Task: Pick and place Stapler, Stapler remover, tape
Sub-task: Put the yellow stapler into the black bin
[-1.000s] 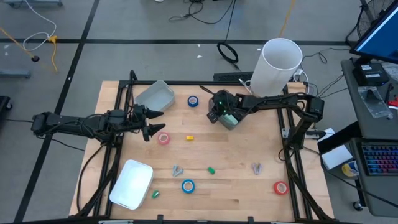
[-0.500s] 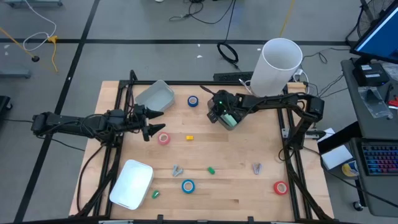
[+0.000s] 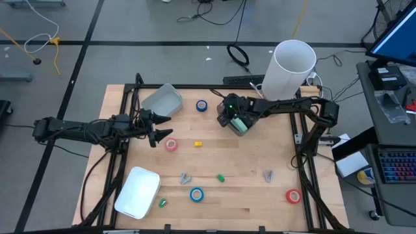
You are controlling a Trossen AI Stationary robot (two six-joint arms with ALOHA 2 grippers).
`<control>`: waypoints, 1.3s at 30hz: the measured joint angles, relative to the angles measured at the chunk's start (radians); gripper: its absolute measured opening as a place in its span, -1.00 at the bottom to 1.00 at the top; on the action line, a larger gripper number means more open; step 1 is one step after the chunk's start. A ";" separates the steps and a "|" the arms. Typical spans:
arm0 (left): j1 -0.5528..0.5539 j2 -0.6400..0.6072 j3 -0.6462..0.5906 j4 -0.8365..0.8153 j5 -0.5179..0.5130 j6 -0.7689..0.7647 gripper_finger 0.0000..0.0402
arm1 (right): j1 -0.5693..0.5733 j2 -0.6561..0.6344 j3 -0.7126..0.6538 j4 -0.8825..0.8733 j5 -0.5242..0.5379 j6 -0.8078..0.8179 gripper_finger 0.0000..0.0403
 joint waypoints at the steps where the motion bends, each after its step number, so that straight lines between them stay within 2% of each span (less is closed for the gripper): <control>1: 0.000 0.000 0.000 0.000 0.000 0.000 0.82 | 0.000 -0.004 0.000 0.002 -0.001 0.000 -0.54; 6: 0.000 0.000 0.000 0.000 0.024 -0.052 0.82 | 0.043 -0.064 0.000 -0.001 -0.044 -0.041 -0.55; 13: -0.012 0.000 0.000 -0.001 0.130 -0.125 0.82 | 0.202 -0.239 0.000 -0.031 -0.051 -0.099 -0.73; 19: -0.045 0.039 0.010 0.001 0.106 -0.131 0.82 | 0.338 -0.376 -0.001 -0.228 0.112 -0.075 -0.98; 24: -0.059 0.182 0.088 -0.011 0.099 -0.094 0.82 | 0.421 -0.468 -0.007 -0.342 0.192 0.005 -0.95; 28: -0.053 0.332 0.190 -0.095 0.091 -0.043 0.82 | 0.462 -0.551 -0.073 -0.352 0.216 0.075 -0.99; 34: -0.027 0.545 0.361 -0.303 0.088 0.018 0.82 | 0.502 -0.701 -0.274 -0.232 0.216 0.176 -0.99; 39: 0.001 0.704 0.464 -0.336 0.073 0.091 0.82 | 0.511 -0.832 -0.470 -0.030 0.210 0.229 -0.99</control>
